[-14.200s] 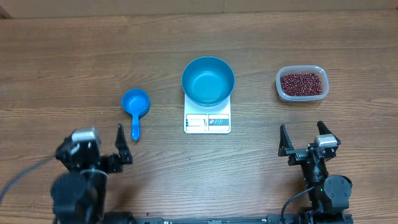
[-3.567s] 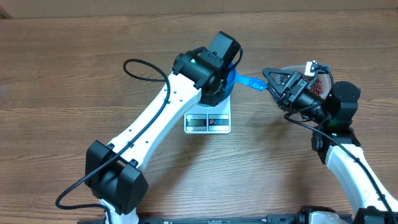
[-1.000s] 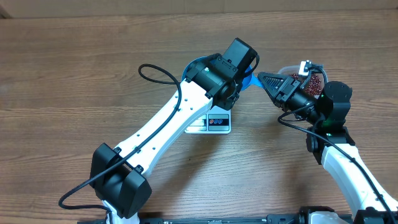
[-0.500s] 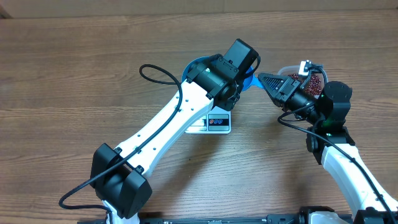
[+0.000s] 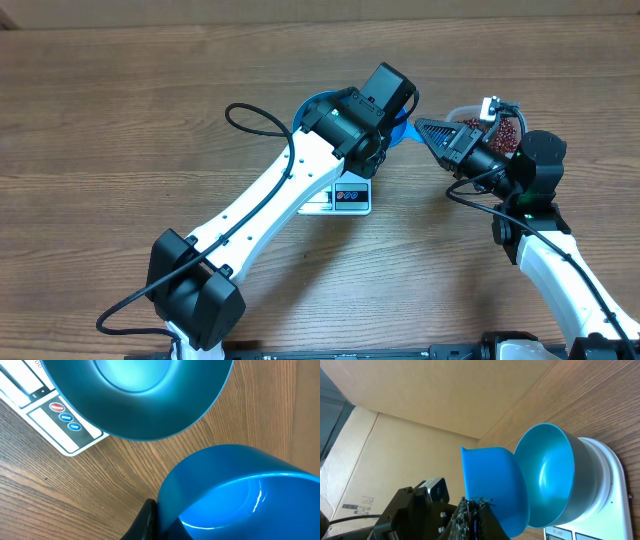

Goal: Scoop item into bowl and weigh 150g on scale
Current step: 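Release scoop from left gripper, leaving it held by right gripper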

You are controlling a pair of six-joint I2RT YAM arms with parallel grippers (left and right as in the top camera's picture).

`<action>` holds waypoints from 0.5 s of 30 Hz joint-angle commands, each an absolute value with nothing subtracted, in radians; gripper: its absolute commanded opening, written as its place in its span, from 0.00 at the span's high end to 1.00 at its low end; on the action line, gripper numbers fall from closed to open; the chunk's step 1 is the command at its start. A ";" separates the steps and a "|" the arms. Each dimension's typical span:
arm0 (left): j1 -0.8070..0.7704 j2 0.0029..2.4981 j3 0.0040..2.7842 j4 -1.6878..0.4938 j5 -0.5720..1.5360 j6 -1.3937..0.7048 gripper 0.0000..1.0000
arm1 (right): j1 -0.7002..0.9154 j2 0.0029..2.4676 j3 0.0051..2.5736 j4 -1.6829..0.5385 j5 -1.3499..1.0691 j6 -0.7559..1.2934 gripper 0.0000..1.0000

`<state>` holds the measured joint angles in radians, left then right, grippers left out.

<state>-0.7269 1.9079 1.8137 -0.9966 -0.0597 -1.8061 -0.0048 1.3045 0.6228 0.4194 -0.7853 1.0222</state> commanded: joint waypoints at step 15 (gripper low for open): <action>-0.727 1.903 1.828 -0.994 -0.115 -1.747 0.00 | -0.001 1.304 0.639 0.417 -0.778 1.020 0.96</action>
